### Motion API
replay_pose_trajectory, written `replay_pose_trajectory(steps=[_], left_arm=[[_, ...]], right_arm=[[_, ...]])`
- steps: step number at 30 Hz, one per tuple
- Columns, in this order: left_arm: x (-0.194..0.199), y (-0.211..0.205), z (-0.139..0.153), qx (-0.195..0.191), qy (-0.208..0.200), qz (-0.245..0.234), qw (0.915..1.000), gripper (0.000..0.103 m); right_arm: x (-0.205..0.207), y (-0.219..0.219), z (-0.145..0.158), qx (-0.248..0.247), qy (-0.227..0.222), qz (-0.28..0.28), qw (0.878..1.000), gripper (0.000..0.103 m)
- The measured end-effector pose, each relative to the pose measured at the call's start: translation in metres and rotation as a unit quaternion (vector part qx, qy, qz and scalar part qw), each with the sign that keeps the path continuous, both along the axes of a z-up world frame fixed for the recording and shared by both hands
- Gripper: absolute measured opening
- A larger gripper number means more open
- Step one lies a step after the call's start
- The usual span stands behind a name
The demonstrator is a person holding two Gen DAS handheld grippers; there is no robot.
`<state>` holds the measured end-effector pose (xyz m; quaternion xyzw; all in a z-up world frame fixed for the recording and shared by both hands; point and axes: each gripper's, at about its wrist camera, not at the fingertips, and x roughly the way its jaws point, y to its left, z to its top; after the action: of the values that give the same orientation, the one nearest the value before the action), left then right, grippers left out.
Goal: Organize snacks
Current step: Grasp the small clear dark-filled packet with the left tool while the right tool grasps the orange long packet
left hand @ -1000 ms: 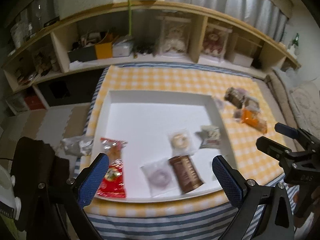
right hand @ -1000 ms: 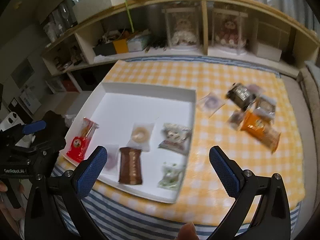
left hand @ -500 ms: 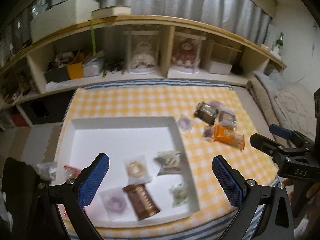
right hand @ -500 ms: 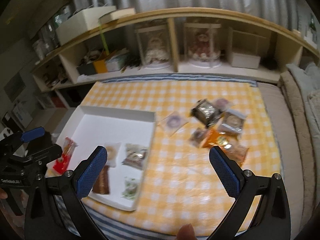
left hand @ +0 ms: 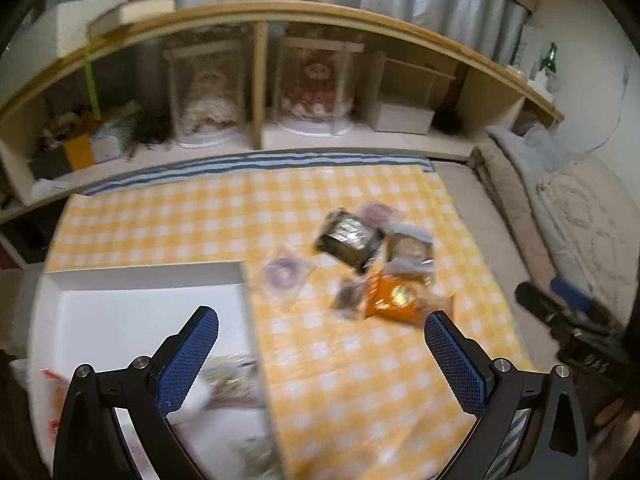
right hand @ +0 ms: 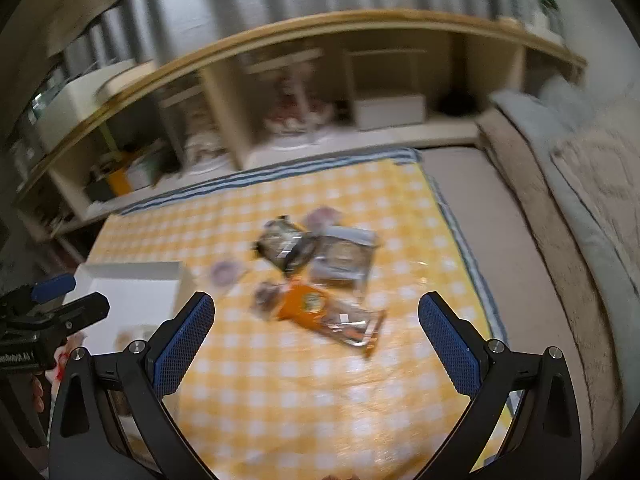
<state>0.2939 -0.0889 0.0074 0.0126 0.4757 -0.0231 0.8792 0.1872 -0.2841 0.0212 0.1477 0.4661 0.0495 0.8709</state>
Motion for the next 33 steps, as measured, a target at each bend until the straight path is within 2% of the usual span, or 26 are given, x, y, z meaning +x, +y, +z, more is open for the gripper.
replay_pose_trajectory(steps=[3,7,11,14,16,19,22,25,27,29,33], left_arm=[[0.028,-0.011,-0.022,-0.023,0.007,-0.018,0.9996,0.103],[0.063,-0.022,-0.055,-0.028,0.040,-0.051,0.9975,0.103],[0.091,-0.033,-0.085,-0.002,0.064,-0.094,0.9935,0.103],[0.109,-0.036,-0.107,0.023,0.078,-0.112,0.9904,0.103],[0.118,-0.039,-0.120,0.035,0.088,-0.122,0.9880,0.103],[0.134,-0.037,-0.134,0.037,0.098,-0.132,0.9857,0.103],[0.145,-0.033,-0.145,0.021,0.117,-0.131,0.9843,0.103],[0.153,-0.026,-0.150,0.003,0.126,-0.125,0.9841,0.092],[0.162,-0.022,-0.157,-0.006,0.133,-0.121,0.9837,0.078],[0.159,-0.019,-0.158,-0.009,0.138,-0.121,0.9830,0.070],[0.159,-0.026,-0.170,0.022,0.153,-0.148,0.9768,0.056]], right_arm=[[0.008,-0.021,-0.025,-0.001,0.016,-0.036,0.999,0.103],[0.018,-0.042,-0.055,0.004,0.020,-0.073,0.997,0.103],[0.033,-0.048,-0.086,0.000,0.048,-0.069,0.996,0.103],[0.046,-0.048,-0.116,0.003,0.092,-0.064,0.994,0.103],[0.051,-0.047,-0.128,-0.001,0.096,-0.061,0.993,0.102],[0.057,-0.043,-0.139,-0.008,0.101,-0.052,0.994,0.098],[0.057,-0.037,-0.152,-0.010,0.127,-0.028,0.992,0.096],[0.049,-0.026,-0.157,-0.026,0.147,0.012,0.989,0.095],[0.043,-0.021,-0.155,-0.027,0.151,0.031,0.988,0.095],[0.036,-0.015,-0.153,-0.025,0.164,0.055,0.985,0.095],[0.020,0.003,-0.153,-0.035,0.181,0.124,0.975,0.089]])
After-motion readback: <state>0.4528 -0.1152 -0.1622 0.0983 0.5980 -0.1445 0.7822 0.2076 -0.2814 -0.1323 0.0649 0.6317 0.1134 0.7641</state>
